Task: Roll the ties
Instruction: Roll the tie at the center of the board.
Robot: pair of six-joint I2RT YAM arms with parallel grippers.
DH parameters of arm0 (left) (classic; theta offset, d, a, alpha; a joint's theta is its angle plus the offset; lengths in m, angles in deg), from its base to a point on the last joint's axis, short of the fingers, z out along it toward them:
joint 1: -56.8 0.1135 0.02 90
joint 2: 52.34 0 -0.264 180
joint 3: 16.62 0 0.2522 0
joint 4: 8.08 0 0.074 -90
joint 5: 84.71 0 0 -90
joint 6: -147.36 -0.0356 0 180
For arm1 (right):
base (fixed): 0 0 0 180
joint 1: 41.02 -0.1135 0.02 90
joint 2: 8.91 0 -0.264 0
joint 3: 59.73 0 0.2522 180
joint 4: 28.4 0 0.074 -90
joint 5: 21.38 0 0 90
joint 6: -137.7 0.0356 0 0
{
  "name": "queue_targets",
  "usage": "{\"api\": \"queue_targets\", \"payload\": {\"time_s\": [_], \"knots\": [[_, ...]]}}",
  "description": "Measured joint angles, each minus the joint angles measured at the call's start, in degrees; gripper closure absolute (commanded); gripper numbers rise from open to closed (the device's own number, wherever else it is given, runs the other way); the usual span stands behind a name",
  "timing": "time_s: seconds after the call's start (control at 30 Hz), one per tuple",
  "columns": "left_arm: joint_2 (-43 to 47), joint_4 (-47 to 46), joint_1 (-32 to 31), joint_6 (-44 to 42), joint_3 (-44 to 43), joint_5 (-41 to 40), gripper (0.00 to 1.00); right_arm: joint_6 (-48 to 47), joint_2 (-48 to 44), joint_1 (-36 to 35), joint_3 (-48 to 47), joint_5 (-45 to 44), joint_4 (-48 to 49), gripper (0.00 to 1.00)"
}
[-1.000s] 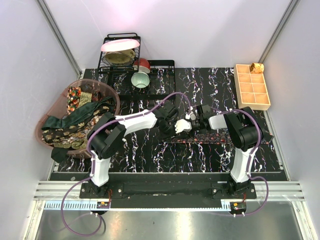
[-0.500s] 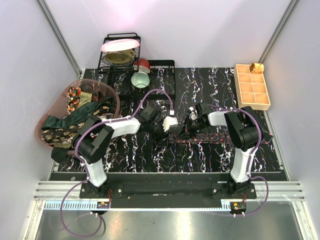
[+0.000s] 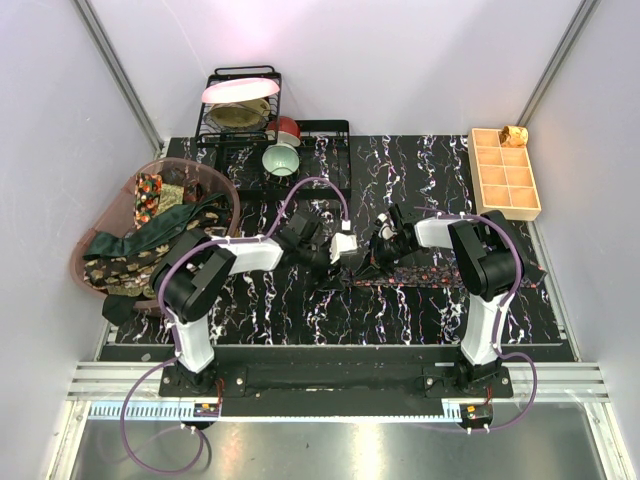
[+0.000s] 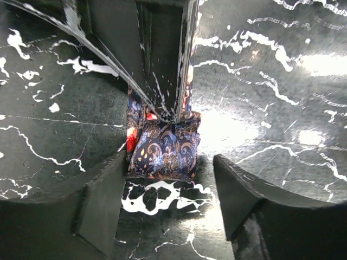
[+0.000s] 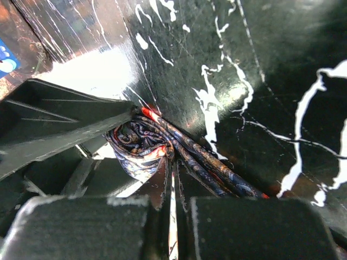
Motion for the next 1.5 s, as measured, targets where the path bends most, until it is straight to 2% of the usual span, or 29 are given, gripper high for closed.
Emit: {"api": "queue_targets", "payload": {"time_s": [0.07, 0.1, 0.27, 0.37, 0.47, 0.53, 0.73, 0.8, 0.9, 1.2, 1.23, 1.3, 1.33, 1.37, 1.43, 1.5], "knots": [[-0.8, 0.0, -0.2, -1.0, -0.1, 0.0, 0.42, -0.1, 0.0, 0.0, -0.1, -0.1, -0.2, 1.0], [-1.0, -0.2, -0.2, -1.5, -0.1, 0.0, 0.48, -0.2, 0.1, 0.0, -0.1, 0.0, -0.2, 1.0], [-1.6, -0.9, -0.7, -3.7, -0.4, -1.0, 0.64, -0.9, 0.1, 0.0, -0.1, 0.1, -0.1, 1.0], [-1.6, 0.3, -1.6, -5.0, -1.1, -3.0, 0.7, -1.4, 0.1, 0.2, -0.1, 0.4, -0.2, 0.75], [-1.6, 3.3, -3.1, -6.4, -2.6, -6.2, 0.75, -1.9, 0.0, 0.5, 0.0, 1.8, 0.3, 0.67], [-1.5, 5.0, -3.8, -6.8, -3.5, -8.2, 0.76, -2.2, -0.9, 0.8, 0.6, 2.2, 0.6, 0.62], [-1.4, 9.5, -5.8, -7.0, -5.9, -13.0, 0.77, -3.3, -7.2, 3.0, 4.1, 3.5, 0.8, 0.57], [-1.4, 11.3, -6.8, -7.1, -6.9, -15.3, 0.76, -3.6, -8.7, 3.5, 4.6, 4.1, 0.9, 0.52], [-1.7, 14.1, -7.8, -7.0, -8.6, -17.7, 0.74, -3.1, -9.4, 3.7, 5.4, 5.3, 3.0, 0.51], [-4.3, 21.8, -9.3, -4.9, -14.8, -22.4, 0.72, 0.6, -5.7, 3.1, 6.1, 7.9, 10.4, 0.62], [-4.6, 22.5, -9.4, -4.5, -15.4, -22.8, 0.72, 0.8, -5.6, 2.9, 6.1, 7.9, 10.7, 0.65], [-5.0, 23.6, -9.6, -3.6, -16.3, -23.3, 0.72, 0.9, -5.5, 2.3, 6.1, 8.0, 11.1, 0.77], [-5.2, 24.1, -9.6, -3.2, -16.7, -23.5, 0.71, 0.8, -5.4, 2.1, 6.1, 8.0, 11.2, 0.92], [-5.4, 24.5, -9.7, -2.8, -17.0, -23.7, 0.71, 0.5, -5.4, 2.0, 6.1, 8.0, 11.2, 1.0], [-5.5, 24.9, -9.7, -2.2, -17.3, -23.8, 0.68, 0.2, -5.2, 1.9, 6.0, 7.8, 11.0, 1.0], [-5.5, 24.9, -9.7, -1.7, -17.3, -23.9, 0.6, 0.0, -4.6, 1.9, 5.8, 7.7, 10.4, 1.0]]}}
